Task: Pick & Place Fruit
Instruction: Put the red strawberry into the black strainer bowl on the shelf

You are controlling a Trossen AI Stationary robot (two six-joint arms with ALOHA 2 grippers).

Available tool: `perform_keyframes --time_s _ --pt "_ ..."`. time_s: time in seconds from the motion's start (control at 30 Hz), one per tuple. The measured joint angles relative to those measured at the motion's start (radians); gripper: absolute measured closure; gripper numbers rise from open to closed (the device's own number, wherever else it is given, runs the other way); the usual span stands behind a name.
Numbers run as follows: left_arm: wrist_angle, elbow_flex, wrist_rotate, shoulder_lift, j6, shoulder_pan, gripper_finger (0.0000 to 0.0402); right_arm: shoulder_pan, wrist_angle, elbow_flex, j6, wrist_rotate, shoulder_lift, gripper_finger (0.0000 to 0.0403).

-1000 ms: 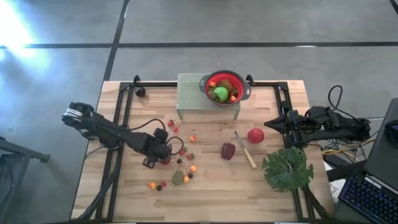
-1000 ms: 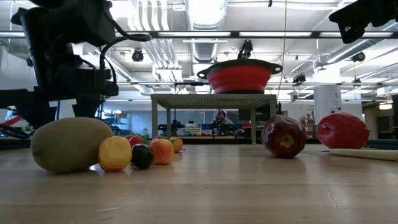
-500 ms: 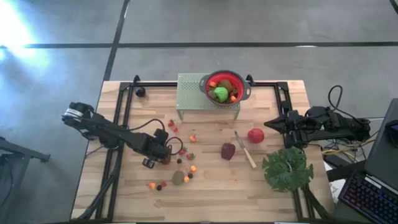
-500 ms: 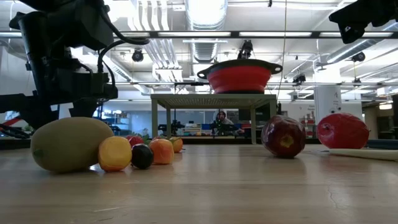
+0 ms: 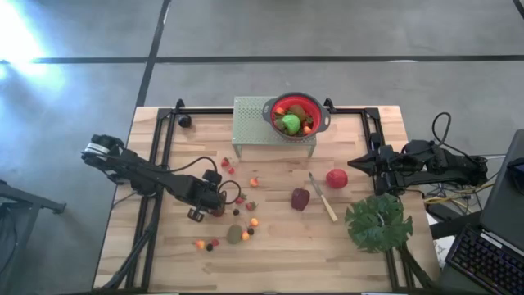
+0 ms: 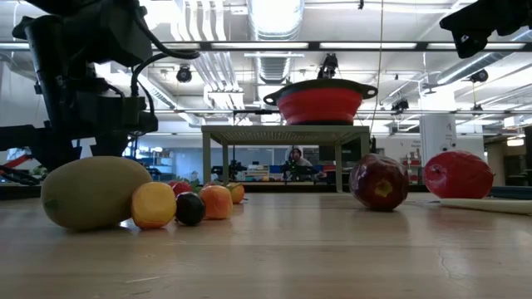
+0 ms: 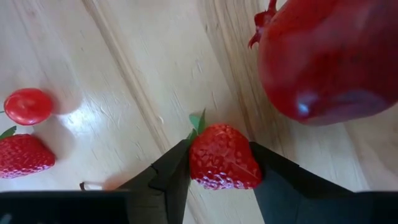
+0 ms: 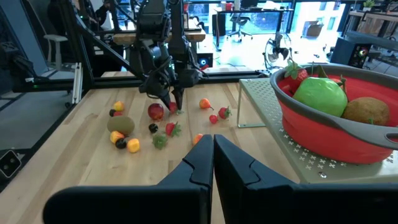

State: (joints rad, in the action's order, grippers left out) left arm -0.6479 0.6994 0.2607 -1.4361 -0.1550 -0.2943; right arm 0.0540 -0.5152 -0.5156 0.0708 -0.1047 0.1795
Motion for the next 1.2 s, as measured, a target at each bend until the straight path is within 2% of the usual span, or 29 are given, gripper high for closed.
perform_keyframes --time_s 0.4,0.57,0.7,0.8,0.9,1.03,1.2 --pt "0.001 0.012 0.014 0.0 -0.009 0.0 0.0246 0.0 0.0 0.0 0.0 0.0 0.0 0.0394" --pt "0.002 0.07 0.096 0.0 -0.082 0.0 0.0247 0.0 0.0 0.0 0.0 0.0 0.0 0.0394" --pt "0.058 0.133 0.212 0.0 -0.138 0.0 0.0247 0.0 0.0 0.0 0.0 0.0 0.0 0.0394" --pt "0.192 0.172 0.307 0.0 -0.194 0.002 0.0247 0.0 0.0 0.0 0.0 0.0 0.0 0.0394" --pt "0.37 0.204 0.346 0.0 -0.299 0.015 0.0247 0.0 0.0 0.0 0.0 0.0 0.0 0.0394" --pt "0.72 0.222 0.34 0.0 -0.444 0.044 0.0247 0.0 0.0 0.0 0.0 0.0 0.0 0.0394" --pt "1.099 0.223 0.238 0.0 -0.57 0.108 0.0248 0.0 0.0 0.0 0.0 0.0 0.0 0.0394"
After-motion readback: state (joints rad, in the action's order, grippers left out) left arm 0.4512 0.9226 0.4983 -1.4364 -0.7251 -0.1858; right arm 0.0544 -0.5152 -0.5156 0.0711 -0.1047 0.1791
